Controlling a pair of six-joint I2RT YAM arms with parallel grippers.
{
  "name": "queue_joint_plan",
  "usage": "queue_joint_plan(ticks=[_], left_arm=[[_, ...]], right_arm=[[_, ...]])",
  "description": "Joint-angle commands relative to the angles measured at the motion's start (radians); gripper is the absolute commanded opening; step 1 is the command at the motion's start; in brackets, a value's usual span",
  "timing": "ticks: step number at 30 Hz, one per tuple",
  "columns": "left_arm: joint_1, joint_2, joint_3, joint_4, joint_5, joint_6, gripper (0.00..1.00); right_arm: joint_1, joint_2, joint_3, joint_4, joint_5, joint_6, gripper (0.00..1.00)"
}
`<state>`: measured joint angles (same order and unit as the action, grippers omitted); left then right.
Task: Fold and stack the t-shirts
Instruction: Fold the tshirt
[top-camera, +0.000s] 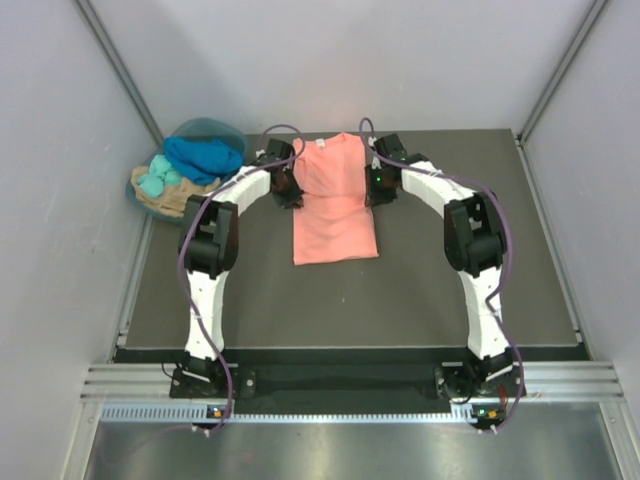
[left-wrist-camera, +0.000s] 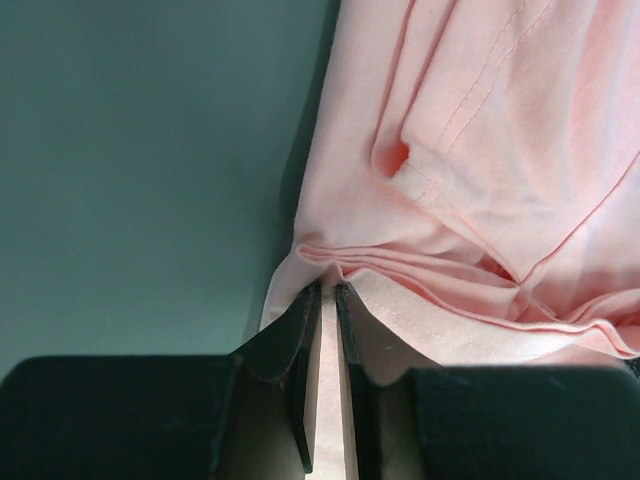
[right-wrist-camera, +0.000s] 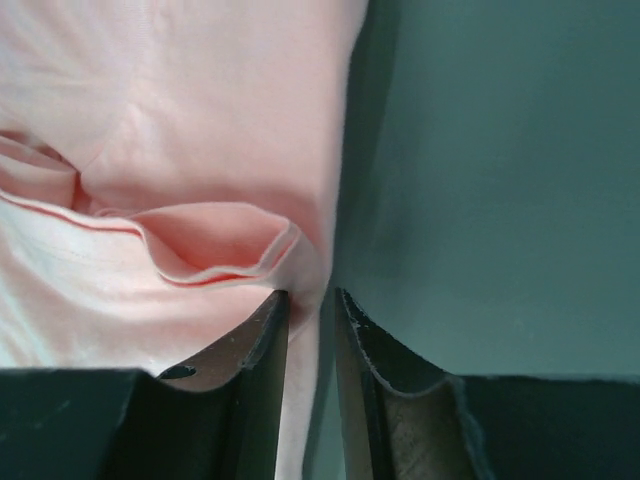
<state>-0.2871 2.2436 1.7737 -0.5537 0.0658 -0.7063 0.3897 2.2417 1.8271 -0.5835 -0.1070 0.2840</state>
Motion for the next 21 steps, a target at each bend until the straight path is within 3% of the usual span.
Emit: queue_joint_plan(ticks=[1,9,14,21], left_arm=[[0.023,0.022,0.041,0.000,-0.034,0.022,0.17],[0.029,-0.082,0.049,-0.017,0.061,0.045,0.23],[0.022,-0.177,0.000,-0.044,0.135,0.044,0.27],[-0.001,-0.335,-0.267,-0.075,0.151,0.085,0.34]], right_arm=[[-0.028,-0.010,0.040,0.050,-0.014,-0.011,0.26],[-0.026,-0.148,-0.031,0.011,-0.029,-0.011,0.34],[-0.006,-0.246,-0.161,-0.007,-0.109,0.000,0.43],[-0.002,-0.384,-0.437,0.089,-0.180,-0.011,0.54]])
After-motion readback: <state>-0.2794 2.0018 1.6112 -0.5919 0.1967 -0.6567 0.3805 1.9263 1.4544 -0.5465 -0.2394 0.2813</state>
